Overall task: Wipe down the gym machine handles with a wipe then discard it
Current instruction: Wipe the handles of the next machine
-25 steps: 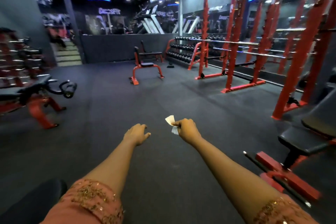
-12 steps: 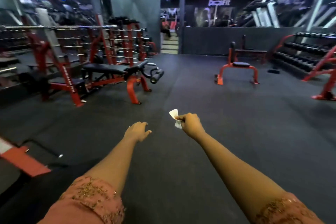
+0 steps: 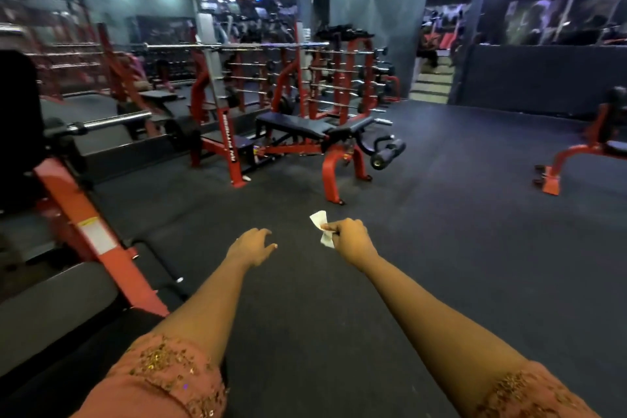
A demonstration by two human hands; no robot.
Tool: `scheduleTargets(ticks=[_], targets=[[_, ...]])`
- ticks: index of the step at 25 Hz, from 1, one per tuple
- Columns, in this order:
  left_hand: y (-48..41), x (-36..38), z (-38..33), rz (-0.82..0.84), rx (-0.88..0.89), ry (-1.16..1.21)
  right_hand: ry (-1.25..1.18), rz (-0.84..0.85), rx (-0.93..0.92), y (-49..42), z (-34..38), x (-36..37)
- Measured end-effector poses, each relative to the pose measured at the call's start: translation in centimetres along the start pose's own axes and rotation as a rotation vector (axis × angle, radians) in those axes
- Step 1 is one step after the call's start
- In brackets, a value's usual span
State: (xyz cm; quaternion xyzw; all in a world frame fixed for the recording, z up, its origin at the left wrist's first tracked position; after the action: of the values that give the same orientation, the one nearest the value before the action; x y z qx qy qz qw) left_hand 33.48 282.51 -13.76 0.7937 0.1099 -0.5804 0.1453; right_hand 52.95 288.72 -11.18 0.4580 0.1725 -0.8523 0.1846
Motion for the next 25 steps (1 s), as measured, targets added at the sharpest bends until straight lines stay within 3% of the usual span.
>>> scheduleTargets(ticks=[8,13,25], targets=[[-15.0,-2.6,7.4,-0.107,-0.328,0.072,-0.061,0.200,-0.289,-23.0,2.3,5.6],[-21.0,-5.4,13.3,-0.201,-0.544,0.135,-0.084,0.290,-0.487,-35.4,7.3,10.3],[-40.2,-10.5,33.1,-0.271,-0.795,0.241,-0.110,0.492,-0.652,-59.3,23.0,26.4]])
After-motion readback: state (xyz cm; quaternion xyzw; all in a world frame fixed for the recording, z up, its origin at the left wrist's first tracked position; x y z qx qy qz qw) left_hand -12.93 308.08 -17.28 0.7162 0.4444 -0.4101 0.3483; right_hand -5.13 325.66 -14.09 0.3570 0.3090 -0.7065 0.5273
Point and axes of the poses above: each hand's wrist, its own y-axis away from the middle knuckle, its own x-axis out of the palm, z = x × y, the point moved 8 cm from there along -y, towards the middle knuckle, and after that the axes turned 4 degrees about -x, right-handed, at the moved point
